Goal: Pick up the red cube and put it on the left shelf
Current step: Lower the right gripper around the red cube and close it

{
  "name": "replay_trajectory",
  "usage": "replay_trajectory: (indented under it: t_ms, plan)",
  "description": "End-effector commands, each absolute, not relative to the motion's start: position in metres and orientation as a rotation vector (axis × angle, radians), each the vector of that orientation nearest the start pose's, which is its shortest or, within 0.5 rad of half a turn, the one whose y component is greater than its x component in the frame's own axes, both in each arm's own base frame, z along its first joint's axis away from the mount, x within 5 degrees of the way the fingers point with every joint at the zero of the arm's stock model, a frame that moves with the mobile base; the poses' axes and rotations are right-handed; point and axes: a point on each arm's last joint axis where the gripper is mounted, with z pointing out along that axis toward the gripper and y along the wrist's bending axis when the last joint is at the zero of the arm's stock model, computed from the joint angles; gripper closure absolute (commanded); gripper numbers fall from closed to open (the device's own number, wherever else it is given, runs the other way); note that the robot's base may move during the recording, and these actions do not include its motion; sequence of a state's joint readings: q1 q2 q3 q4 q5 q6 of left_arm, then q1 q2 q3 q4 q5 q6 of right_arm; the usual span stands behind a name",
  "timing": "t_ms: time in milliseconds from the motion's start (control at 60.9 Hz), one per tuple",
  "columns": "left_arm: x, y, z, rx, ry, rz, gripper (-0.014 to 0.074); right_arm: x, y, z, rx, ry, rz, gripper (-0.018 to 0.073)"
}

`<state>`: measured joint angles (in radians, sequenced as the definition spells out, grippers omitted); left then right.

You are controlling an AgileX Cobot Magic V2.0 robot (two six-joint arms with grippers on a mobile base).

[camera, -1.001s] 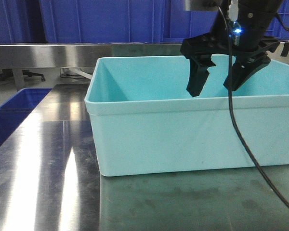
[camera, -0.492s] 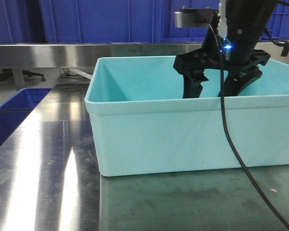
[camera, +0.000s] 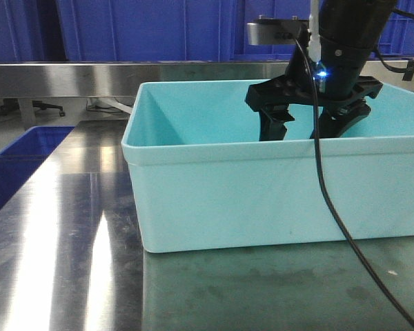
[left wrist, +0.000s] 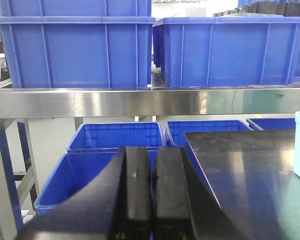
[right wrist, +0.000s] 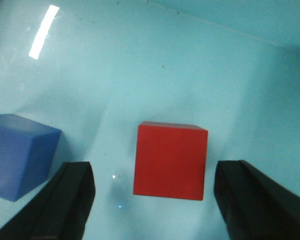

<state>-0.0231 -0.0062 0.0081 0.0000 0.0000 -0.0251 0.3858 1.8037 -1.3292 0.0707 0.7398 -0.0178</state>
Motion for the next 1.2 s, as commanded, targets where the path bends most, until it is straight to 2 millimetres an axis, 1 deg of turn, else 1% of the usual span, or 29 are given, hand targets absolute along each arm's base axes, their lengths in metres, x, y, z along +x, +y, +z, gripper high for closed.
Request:
replay_trajectory:
  t_ms: [0,361,722,821,919,985,1100,1182]
  plan:
    - [0.055,-0.001,0.211,0.000,1.412,-0.041,0.0495,0.355,0.149,0.263,-0.475,2.533,0.217,-0.0045]
    - [0.055,-0.001,0.211,0.000,1.412,-0.041,0.0495,0.361,0.152,0.254,-0.477,2.552,0.213,-0.0045]
    - [0.055,-0.001,0.211,0.000,1.412,-0.041,0.0495,0.362,0.152,0.253,-0.477,2.549,0.213,-0.0042]
    - [0.055,-0.001,0.211,0.000,1.412,-0.041,0.0495,0.362,0.152,0.253,-0.477,2.550,0.213,-0.0017]
    - [0.055,-0.001,0.211,0.000,1.412,-0.041,0.0495,0.362,0.152,0.253,-0.477,2.550,0.213,0.0036]
    - [0.055,-0.001,0.211,0.000,1.412,-0.041,0.0495,0.362,0.152,0.253,-0.478,2.551,0.212,0.0092]
    - [0.055,-0.001,0.211,0.000,1.412,-0.041,0.0495,0.362,0.152,0.253,-0.477,2.546,0.213,0.0225]
    - [0.055,-0.001,0.211,0.000,1.412,-0.041,0.0495,0.363,0.152,0.255,-0.475,2.536,0.211,0.0364]
